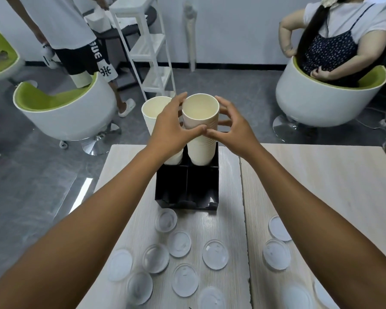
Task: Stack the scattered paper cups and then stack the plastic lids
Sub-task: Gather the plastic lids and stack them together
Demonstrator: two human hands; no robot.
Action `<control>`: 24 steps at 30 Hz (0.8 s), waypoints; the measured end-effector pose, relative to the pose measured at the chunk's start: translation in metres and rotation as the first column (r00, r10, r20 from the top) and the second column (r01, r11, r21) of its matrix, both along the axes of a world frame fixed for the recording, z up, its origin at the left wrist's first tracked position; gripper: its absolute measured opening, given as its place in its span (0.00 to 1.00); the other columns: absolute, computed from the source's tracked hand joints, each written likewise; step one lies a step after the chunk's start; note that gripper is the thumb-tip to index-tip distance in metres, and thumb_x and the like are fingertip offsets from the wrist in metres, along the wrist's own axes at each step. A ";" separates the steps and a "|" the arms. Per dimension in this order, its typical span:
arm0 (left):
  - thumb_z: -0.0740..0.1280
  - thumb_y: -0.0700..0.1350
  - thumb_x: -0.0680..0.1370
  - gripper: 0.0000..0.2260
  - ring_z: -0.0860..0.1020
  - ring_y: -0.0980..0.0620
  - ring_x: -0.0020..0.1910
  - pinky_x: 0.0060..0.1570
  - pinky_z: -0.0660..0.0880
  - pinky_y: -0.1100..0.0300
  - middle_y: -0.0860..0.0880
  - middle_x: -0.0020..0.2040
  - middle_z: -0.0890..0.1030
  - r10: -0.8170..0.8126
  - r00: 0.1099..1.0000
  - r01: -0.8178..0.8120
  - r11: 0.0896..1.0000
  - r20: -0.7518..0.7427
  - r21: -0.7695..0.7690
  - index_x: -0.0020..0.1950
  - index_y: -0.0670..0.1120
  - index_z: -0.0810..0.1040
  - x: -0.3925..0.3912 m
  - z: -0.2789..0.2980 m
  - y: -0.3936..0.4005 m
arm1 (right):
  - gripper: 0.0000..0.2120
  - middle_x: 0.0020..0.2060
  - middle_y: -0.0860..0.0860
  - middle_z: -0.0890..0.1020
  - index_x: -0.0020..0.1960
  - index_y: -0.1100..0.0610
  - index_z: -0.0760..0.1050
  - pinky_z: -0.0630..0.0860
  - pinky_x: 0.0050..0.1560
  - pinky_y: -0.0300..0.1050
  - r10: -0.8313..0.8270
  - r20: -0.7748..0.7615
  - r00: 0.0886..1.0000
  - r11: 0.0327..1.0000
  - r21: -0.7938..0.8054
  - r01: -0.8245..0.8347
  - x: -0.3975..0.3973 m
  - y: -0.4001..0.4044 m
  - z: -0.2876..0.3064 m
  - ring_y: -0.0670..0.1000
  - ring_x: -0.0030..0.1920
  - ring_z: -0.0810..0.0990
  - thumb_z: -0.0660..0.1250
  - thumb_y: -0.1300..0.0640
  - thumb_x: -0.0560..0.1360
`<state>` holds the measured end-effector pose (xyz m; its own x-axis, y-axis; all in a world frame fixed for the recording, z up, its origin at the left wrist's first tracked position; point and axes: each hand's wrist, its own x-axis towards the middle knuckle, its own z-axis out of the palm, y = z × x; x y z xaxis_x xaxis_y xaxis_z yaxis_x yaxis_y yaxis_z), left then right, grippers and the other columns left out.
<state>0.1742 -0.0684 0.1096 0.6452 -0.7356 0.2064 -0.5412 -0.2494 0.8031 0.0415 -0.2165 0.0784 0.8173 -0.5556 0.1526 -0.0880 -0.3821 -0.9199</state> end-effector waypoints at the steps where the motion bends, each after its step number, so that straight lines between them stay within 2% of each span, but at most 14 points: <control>1: 0.82 0.48 0.70 0.42 0.75 0.54 0.70 0.67 0.74 0.61 0.52 0.74 0.73 -0.008 1.000 0.008 1.000 0.002 -0.014 0.80 0.50 0.65 -0.002 -0.001 0.002 | 0.43 0.68 0.39 0.73 0.79 0.41 0.61 0.79 0.55 0.40 -0.004 -0.009 1.000 1.000 0.001 0.004 -0.002 0.001 -0.002 0.46 0.62 0.79 0.79 0.42 0.70; 4: 0.81 0.46 0.71 0.41 0.75 0.55 0.70 0.65 0.75 0.63 0.54 0.75 0.73 -0.020 1.000 0.020 0.999 0.014 -0.050 0.80 0.53 0.64 -0.006 -0.004 0.006 | 0.44 0.69 0.40 0.73 0.79 0.40 0.60 0.81 0.57 0.44 -0.020 -0.026 0.999 1.000 0.022 0.021 -0.011 0.006 -0.010 0.46 0.63 0.79 0.80 0.44 0.70; 7: 0.81 0.45 0.71 0.40 0.75 0.54 0.70 0.58 0.72 0.76 0.55 0.74 0.74 0.012 0.999 -0.010 0.999 0.041 -0.043 0.79 0.53 0.66 -0.009 -0.008 0.009 | 0.45 0.71 0.42 0.72 0.80 0.41 0.58 0.80 0.58 0.45 -0.033 -0.056 0.998 0.999 0.022 0.034 -0.027 0.014 -0.019 0.47 0.64 0.78 0.80 0.45 0.71; 9: 0.80 0.47 0.72 0.39 0.75 0.53 0.70 0.58 0.68 0.79 0.54 0.75 0.73 0.034 0.997 -0.032 0.999 0.076 -0.035 0.79 0.52 0.66 -0.013 -0.005 0.012 | 0.45 0.72 0.43 0.71 0.80 0.41 0.58 0.80 0.60 0.47 -0.052 -0.079 0.996 0.998 0.024 0.054 -0.038 0.020 -0.025 0.47 0.65 0.77 0.80 0.46 0.72; 11: 0.80 0.48 0.72 0.38 0.75 0.53 0.70 0.64 0.71 0.72 0.55 0.75 0.73 0.062 0.992 -0.056 0.997 0.112 -0.052 0.79 0.52 0.66 -0.022 -0.002 0.023 | 0.45 0.73 0.42 0.71 0.80 0.40 0.58 0.81 0.60 0.49 -0.082 -0.100 0.992 0.996 0.025 0.084 -0.052 0.030 -0.031 0.46 0.65 0.76 0.80 0.45 0.71; 12: 0.80 0.48 0.73 0.37 0.75 0.54 0.69 0.67 0.73 0.64 0.57 0.73 0.73 0.080 0.990 -0.071 0.995 0.117 -0.077 0.79 0.52 0.67 -0.029 -0.003 0.032 | 0.44 0.73 0.41 0.70 0.79 0.39 0.59 0.81 0.60 0.48 -0.097 -0.103 0.990 0.995 0.022 0.100 -0.060 0.038 -0.035 0.45 0.66 0.75 0.80 0.45 0.71; 14: 0.79 0.46 0.73 0.35 0.76 0.55 0.67 0.64 0.78 0.52 0.59 0.69 0.74 0.115 0.988 -0.101 0.986 0.105 -0.133 0.77 0.53 0.68 -0.048 -0.007 0.061 | 0.42 0.72 0.38 0.70 0.77 0.37 0.61 0.80 0.60 0.46 -0.116 -0.092 0.989 0.993 0.014 0.118 -0.078 0.058 -0.044 0.43 0.67 0.74 0.80 0.45 0.71; 15: 0.79 0.45 0.73 0.34 0.76 0.56 0.66 0.61 0.80 0.51 0.59 0.68 0.74 0.125 0.988 -0.112 0.983 0.086 -0.146 0.77 0.53 0.69 -0.057 -0.013 0.079 | 0.40 0.72 0.37 0.70 0.77 0.37 0.61 0.80 0.60 0.45 -0.116 -0.083 0.990 0.993 0.018 0.118 -0.087 0.071 -0.048 0.42 0.67 0.74 0.80 0.47 0.71; 17: 0.79 0.42 0.74 0.33 0.76 0.55 0.67 0.57 0.82 0.54 0.58 0.69 0.75 0.126 0.992 -0.122 0.984 0.023 -0.129 0.76 0.53 0.71 -0.076 -0.030 0.122 | 0.38 0.71 0.36 0.70 0.76 0.38 0.63 0.79 0.59 0.41 -0.091 -0.075 0.993 0.995 0.043 0.094 -0.101 0.098 -0.059 0.40 0.67 0.73 0.79 0.49 0.72; 19: 0.79 0.41 0.74 0.32 0.76 0.55 0.68 0.57 0.81 0.58 0.58 0.69 0.76 0.132 0.991 -0.134 0.987 -0.031 -0.084 0.75 0.53 0.72 -0.092 -0.051 0.168 | 0.38 0.71 0.35 0.71 0.76 0.40 0.65 0.79 0.59 0.39 -0.035 -0.087 0.996 0.997 0.071 0.041 -0.110 0.127 -0.071 0.39 0.67 0.73 0.79 0.50 0.72; 24: 0.79 0.48 0.72 0.33 0.76 0.59 0.67 0.56 0.79 0.66 0.62 0.70 0.75 0.258 0.959 -0.251 0.965 -0.117 0.069 0.74 0.58 0.72 -0.114 -0.103 0.286 | 0.36 0.70 0.34 0.71 0.75 0.37 0.65 0.78 0.59 0.39 0.161 -0.166 0.973 0.982 0.128 -0.141 -0.111 0.202 -0.099 0.40 0.67 0.74 0.79 0.49 0.72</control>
<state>0.0606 0.2177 0.0069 0.8307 -0.5513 0.0782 -0.3513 -0.4099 0.8418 -0.0692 -0.0142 -0.0207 0.9015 -0.4290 -0.0572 -0.2002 -0.2963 -0.9339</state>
